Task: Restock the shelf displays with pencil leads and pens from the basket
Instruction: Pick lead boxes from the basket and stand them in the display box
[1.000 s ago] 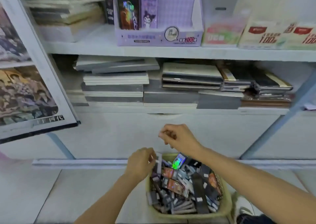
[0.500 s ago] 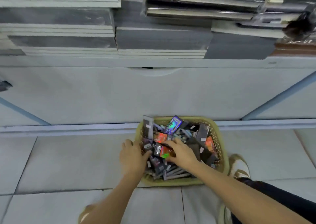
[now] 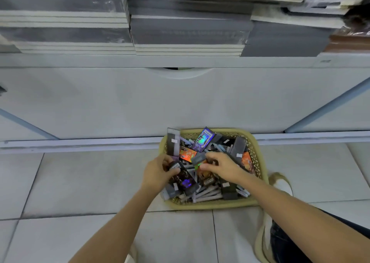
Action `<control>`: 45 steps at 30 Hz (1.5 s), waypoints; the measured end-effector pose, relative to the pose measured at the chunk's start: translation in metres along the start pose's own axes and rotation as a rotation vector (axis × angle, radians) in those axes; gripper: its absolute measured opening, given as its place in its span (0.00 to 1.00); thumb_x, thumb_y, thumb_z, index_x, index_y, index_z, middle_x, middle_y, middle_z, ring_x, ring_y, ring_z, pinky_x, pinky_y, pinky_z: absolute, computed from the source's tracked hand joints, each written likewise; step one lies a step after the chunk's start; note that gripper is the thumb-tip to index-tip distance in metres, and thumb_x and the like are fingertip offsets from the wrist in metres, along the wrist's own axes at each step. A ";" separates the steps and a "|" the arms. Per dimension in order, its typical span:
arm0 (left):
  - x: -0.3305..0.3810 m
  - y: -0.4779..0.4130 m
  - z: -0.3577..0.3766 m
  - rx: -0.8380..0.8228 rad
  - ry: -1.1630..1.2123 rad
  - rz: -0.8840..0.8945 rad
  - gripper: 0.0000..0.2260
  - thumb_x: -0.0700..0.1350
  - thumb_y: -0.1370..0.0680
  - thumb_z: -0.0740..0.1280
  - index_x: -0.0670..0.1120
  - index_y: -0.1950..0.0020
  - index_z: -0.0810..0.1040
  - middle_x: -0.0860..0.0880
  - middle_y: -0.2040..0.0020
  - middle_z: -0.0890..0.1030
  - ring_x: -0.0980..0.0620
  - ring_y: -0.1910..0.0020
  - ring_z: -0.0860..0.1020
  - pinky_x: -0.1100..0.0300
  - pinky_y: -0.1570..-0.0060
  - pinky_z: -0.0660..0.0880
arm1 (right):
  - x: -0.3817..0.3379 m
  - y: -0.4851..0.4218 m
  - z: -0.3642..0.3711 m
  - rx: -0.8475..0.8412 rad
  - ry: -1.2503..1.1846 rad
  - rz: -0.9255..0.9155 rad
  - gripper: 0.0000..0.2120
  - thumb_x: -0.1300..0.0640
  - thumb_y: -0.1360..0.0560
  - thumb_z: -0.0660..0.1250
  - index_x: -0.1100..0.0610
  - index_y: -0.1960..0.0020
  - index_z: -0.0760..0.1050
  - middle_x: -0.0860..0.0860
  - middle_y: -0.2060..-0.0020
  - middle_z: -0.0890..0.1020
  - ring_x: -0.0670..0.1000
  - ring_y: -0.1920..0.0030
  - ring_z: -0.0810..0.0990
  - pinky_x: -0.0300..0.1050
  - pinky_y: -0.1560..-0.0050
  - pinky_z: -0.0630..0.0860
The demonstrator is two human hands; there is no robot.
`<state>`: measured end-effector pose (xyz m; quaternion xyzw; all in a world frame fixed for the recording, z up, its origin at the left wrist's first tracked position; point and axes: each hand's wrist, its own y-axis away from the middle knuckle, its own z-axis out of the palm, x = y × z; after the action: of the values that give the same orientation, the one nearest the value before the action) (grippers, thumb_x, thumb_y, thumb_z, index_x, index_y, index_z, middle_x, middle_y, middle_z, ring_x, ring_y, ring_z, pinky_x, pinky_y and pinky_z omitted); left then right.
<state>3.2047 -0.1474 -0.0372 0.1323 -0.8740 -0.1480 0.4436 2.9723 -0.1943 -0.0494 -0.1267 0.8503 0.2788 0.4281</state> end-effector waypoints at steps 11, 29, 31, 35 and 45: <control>0.023 0.027 -0.032 -0.198 0.715 -0.234 0.16 0.31 0.27 0.71 0.40 0.40 0.78 0.41 0.48 0.83 0.43 0.50 0.82 0.54 0.51 0.81 | -0.044 0.007 0.011 -0.044 -0.697 0.086 0.22 0.51 0.26 0.69 0.56 0.34 0.74 0.58 0.41 0.81 0.57 0.41 0.80 0.56 0.40 0.77; 0.003 0.016 -0.032 -0.298 0.832 -0.334 0.08 0.44 0.22 0.68 0.42 0.47 0.80 0.44 0.56 0.86 0.48 0.62 0.85 0.59 0.70 0.78 | -0.087 -0.039 0.026 0.192 -0.461 0.093 0.10 0.55 0.20 0.64 0.51 0.39 0.74 0.54 0.46 0.79 0.47 0.54 0.78 0.37 0.57 0.76; -0.006 0.012 -0.032 -0.210 0.855 -0.370 0.06 0.43 0.21 0.67 0.41 0.49 0.80 0.44 0.59 0.86 0.48 0.64 0.84 0.59 0.72 0.78 | -0.084 -0.058 0.025 0.307 -0.406 0.134 0.12 0.55 0.22 0.66 0.53 0.39 0.73 0.52 0.45 0.79 0.47 0.50 0.77 0.39 0.52 0.76; -0.017 0.003 -0.031 -0.145 0.907 -0.400 0.10 0.41 0.20 0.64 0.35 0.44 0.77 0.42 0.65 0.83 0.46 0.68 0.82 0.57 0.68 0.80 | -0.082 -0.084 0.035 0.318 -0.200 0.175 0.10 0.56 0.23 0.69 0.60 0.45 0.76 0.49 0.56 0.77 0.49 0.53 0.74 0.35 0.54 0.70; -0.001 -0.007 -0.026 -0.131 1.114 -0.514 0.18 0.52 0.23 0.68 0.36 0.46 0.80 0.38 0.58 0.85 0.49 0.71 0.82 0.60 0.73 0.77 | -0.081 -0.039 0.011 -0.142 -0.280 0.025 0.09 0.61 0.21 0.64 0.57 0.43 0.79 0.51 0.53 0.85 0.46 0.51 0.84 0.42 0.47 0.78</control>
<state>3.2273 -0.1570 -0.0263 0.3683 -0.4404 -0.2123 0.7908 3.0460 -0.2214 -0.0048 -0.1060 0.7620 0.3583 0.5289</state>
